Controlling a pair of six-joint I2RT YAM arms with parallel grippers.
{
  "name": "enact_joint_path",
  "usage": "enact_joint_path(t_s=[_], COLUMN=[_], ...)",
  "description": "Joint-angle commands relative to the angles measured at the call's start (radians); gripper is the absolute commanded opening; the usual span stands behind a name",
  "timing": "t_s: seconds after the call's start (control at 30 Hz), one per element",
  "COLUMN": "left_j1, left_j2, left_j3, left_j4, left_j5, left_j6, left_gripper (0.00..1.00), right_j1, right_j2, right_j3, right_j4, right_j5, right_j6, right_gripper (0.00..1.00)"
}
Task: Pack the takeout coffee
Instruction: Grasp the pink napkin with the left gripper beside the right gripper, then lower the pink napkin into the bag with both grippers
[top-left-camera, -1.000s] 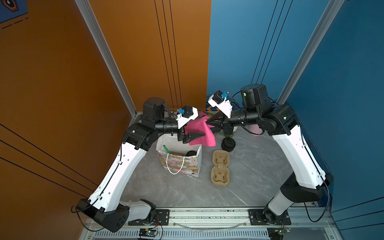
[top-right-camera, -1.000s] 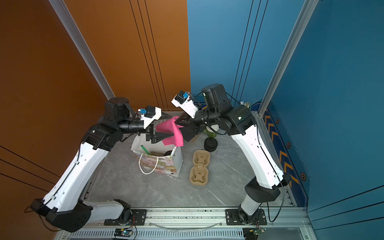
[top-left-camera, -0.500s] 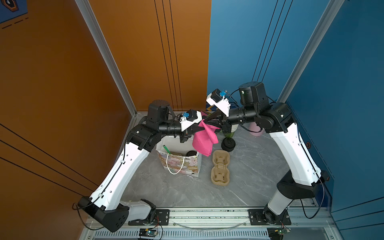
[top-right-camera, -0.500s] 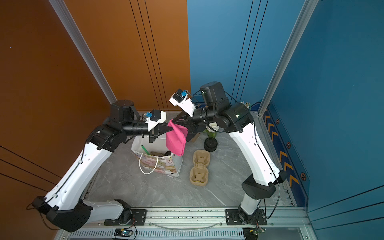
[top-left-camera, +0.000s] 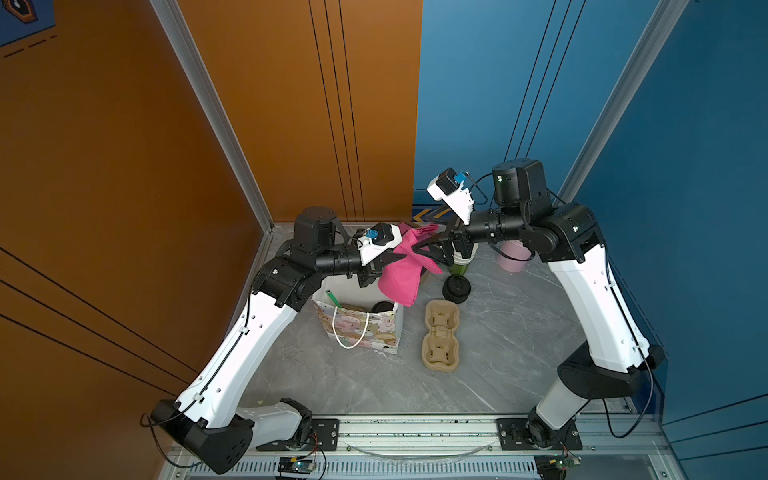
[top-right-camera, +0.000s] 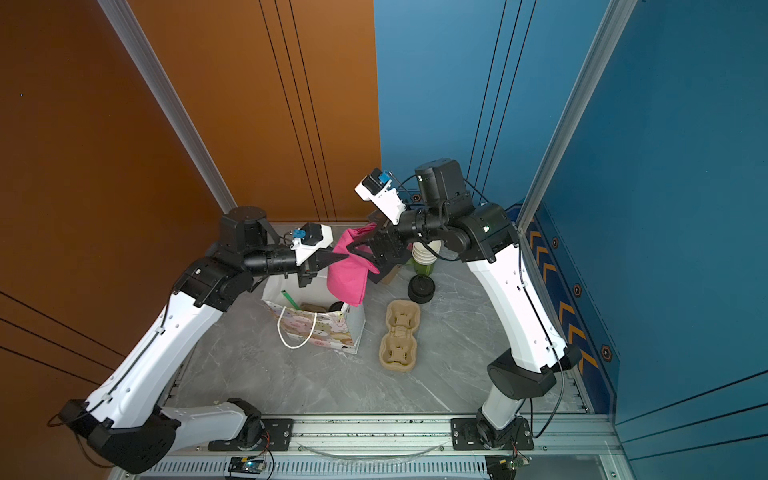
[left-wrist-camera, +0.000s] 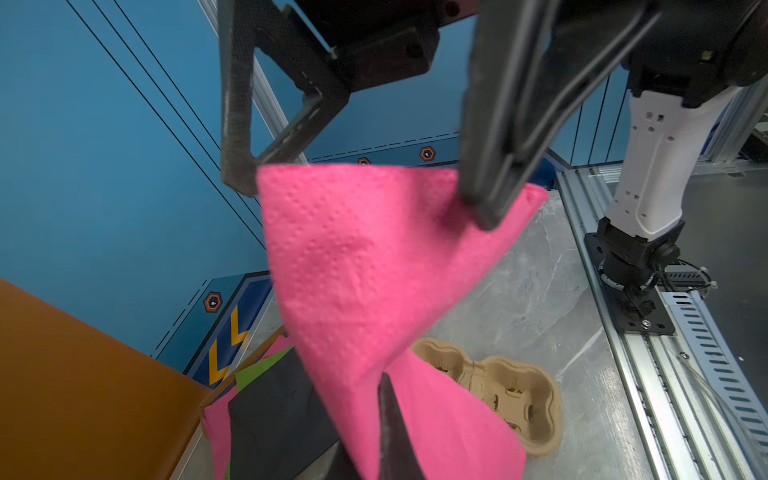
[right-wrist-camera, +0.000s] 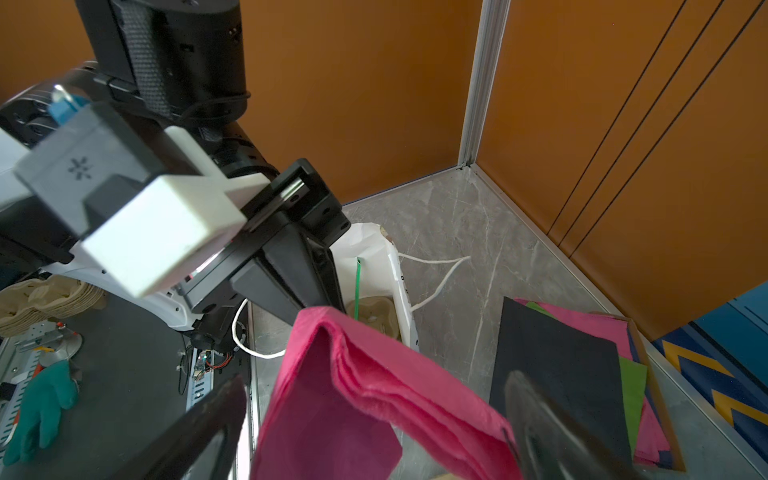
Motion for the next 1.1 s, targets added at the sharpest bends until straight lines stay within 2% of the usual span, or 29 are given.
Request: enact_joint_path(t_s=[0.0,0.23,0.53,0.6,0.7,0.9,0.97,1.07], left_j1=[0.009,0.012,0.011,0.011,0.013,0.021,0.025,0.035], left_j2=[-0.024,-0.03,-0.042,-0.045,-0.052,-0.08,-0.095,-0.121], left_j3=[-0.007,-0.011,-0.025,-0.026,-0.031,-0.057,-0.071,-0.093], left_j4=[0.042,0.042,0.042,0.042,0.042,0.042,0.042,0.043], left_j5=[-0.01,0.013,0.05,0.048,0.036,-0.004,-0.038,-0.101], left_j6=[-0.033,-0.041,-0.049,-0.05,-0.054,-0.057,-0.059,-0.075], left_gripper=[0.0,0.0,0.0,0.0,0.0,0.0,0.04,0.26], right_j1=[0.029,0.081,0.112,0.109,0.107,0.121,0.133,0.162], right_j2=[-0.057,-0.054,0.004,0.012,0.011,0.019,0.025,0.046], right_j3=[-0.017,-0.028,-0.004,-0.001,-0.006,-0.011,-0.006,0.018], right_j4=[0.022,0.02,0.021,0.021,0.019,0.021,0.021,0.021], right_j5=[0.018,0.173,0.266,0.258,0.224,0.182,0.183,0.2], right_j6=[-0.028,-0.118,-0.211,-0.217,-0.211,-0.195,-0.193,-0.187], right_gripper=[1.0,1.0,0.99,0.87,0.56,0.02,0.0,0.0])
